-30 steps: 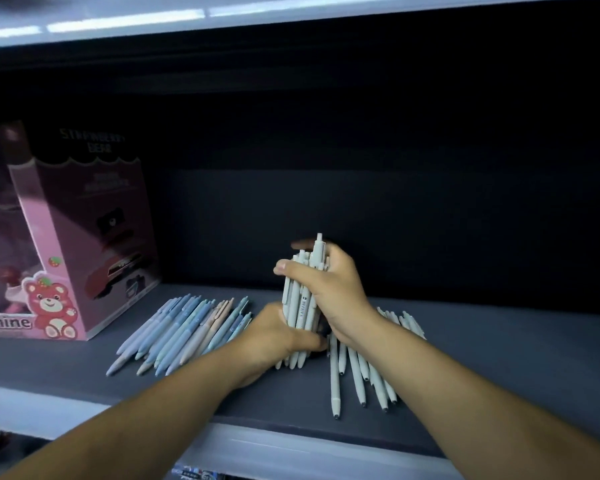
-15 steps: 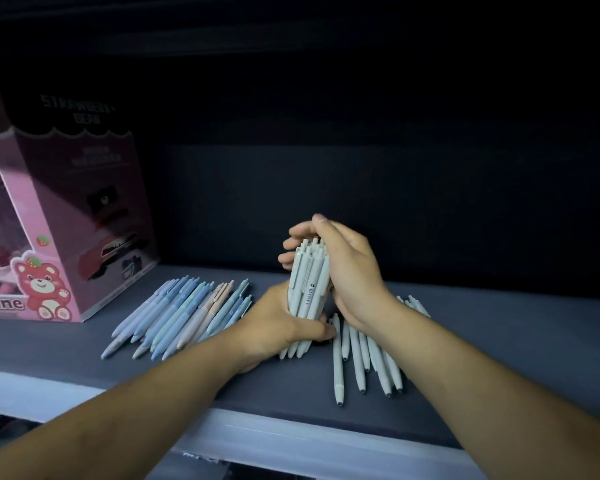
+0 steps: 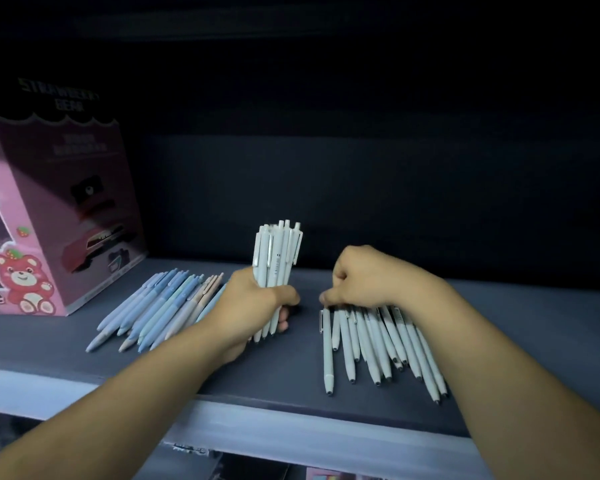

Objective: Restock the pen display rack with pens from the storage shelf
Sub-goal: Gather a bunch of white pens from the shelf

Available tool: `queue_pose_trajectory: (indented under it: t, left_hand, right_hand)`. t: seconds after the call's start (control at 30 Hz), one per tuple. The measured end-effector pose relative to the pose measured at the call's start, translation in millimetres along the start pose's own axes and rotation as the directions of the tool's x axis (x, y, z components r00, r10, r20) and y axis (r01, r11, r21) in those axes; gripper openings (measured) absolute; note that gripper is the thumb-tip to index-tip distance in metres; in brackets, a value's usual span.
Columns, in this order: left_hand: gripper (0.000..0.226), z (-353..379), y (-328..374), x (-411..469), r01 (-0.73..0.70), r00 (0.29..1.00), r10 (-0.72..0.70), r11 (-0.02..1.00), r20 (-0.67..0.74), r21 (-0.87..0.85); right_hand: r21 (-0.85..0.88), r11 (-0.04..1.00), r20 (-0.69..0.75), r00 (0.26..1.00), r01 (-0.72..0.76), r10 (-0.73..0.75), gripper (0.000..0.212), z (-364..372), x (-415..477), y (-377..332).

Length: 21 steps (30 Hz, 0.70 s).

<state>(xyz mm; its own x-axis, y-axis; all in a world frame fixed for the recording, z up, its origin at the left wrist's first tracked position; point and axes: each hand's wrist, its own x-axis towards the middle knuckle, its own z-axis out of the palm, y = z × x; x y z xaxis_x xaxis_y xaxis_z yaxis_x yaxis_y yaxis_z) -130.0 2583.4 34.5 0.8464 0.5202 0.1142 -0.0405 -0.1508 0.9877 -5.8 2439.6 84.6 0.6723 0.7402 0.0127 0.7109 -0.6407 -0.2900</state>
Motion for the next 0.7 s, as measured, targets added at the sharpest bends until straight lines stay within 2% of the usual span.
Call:
queue_pose_trajectory:
  t: [0.17,0.27,0.43,0.5,0.6,0.7]
  left_hand:
    - [0.019,-2.0,-0.3,-27.2,-0.048,0.999,0.046,0.996,0.026,0.075]
    - [0.020,-1.7,-4.0,-31.0,-0.114,0.993,0.116,0.988,-0.011,0.108]
    - [0.020,-1.8,-6.1,-28.9,-0.136,0.990,0.139,0.984,-0.017,0.119]
    - [0.018,-1.1,-6.8,-27.0,-0.136,0.990,0.139,0.985,-0.017,0.111]
    - [0.015,-1.3,-7.8,-25.1,-0.114,0.993,0.116,0.992,-0.032,0.054]
    - [0.016,-3.6,-9.2,-24.8,-0.058,0.996,0.048,0.989,-0.077,-0.138]
  right_hand:
    - [-0.108,0.994,0.009,1.000,-0.009,0.010,0.031,6.1,-2.8,-14.1]
    - [-0.165,0.986,0.004,1.000,-0.004,0.005,0.035,8.7,-7.4,-19.3]
    - [-0.217,0.976,0.043,0.999,0.036,-0.028,0.043,14.6,-17.9,-30.2]
    - [-0.144,0.989,0.073,0.997,0.028,-0.017,0.040,20.5,-15.1,-34.9]
    - [0.063,0.997,0.058,0.997,-0.044,0.040,0.036,24.6,-10.9,-35.4]
    - [0.382,0.921,-0.023,0.995,-0.079,0.095,0.032,14.6,-9.5,-29.2]
